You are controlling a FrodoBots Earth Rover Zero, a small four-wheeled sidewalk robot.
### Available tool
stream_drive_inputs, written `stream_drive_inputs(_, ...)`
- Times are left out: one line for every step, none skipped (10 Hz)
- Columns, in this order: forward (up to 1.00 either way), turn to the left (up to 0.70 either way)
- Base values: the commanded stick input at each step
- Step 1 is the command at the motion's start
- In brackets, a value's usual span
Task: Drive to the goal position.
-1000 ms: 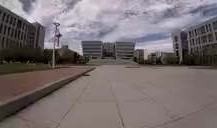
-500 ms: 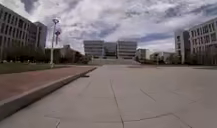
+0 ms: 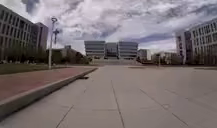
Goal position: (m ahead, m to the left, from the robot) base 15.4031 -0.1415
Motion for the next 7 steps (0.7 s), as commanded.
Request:
stream_drive_inputs(1.0,0.0)
stream_drive_inputs(1.0,0.0)
stream_drive_inputs(1.0,0.0)
stream_drive_inputs(1.0,0.0)
stream_drive_inputs(1.0,0.0)
stream_drive_inputs(1.0,0.0)
stream_drive_inputs(1.0,0.0)
